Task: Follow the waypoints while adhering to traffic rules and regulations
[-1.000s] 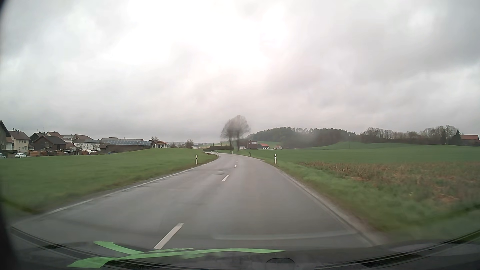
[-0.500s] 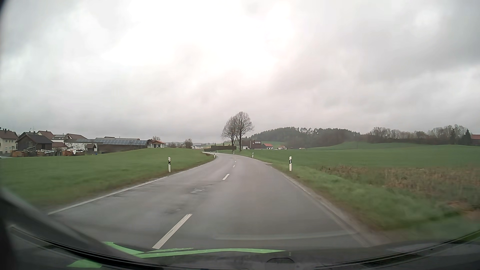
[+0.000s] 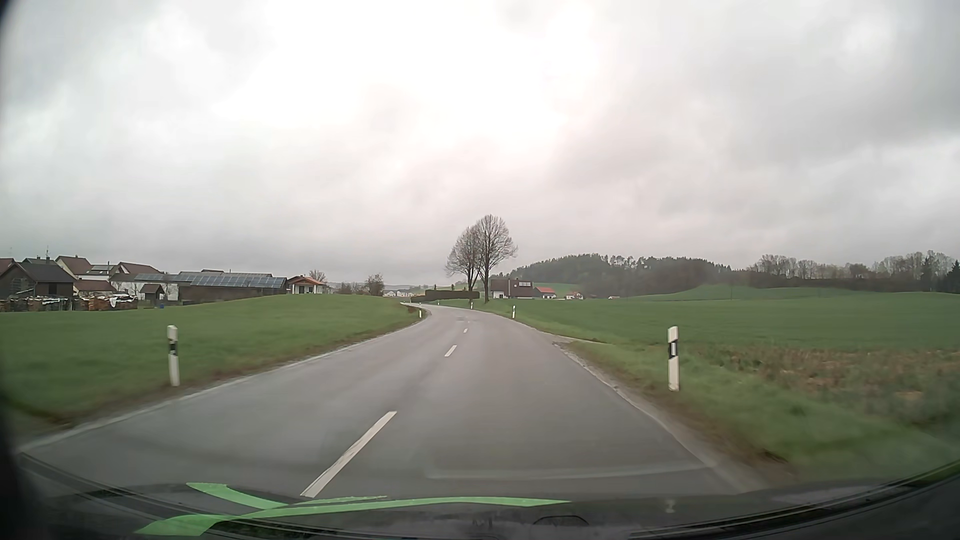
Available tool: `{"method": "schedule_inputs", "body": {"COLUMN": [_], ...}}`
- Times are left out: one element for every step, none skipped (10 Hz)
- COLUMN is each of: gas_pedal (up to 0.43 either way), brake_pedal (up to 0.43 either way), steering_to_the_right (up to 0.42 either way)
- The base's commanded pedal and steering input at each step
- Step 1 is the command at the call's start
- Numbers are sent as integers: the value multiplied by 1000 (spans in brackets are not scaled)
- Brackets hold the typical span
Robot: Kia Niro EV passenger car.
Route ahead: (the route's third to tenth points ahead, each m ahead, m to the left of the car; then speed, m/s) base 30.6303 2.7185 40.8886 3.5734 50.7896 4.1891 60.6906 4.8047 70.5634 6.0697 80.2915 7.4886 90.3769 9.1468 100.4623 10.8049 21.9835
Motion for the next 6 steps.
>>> {"method": "schedule_inputs", "body": {"gas_pedal": [87,87,87,98,98,98], "brake_pedal": [0,0,0,0,0,0], "steering_to_the_right": [-9,-10,-12,-13,-15,-15]}}
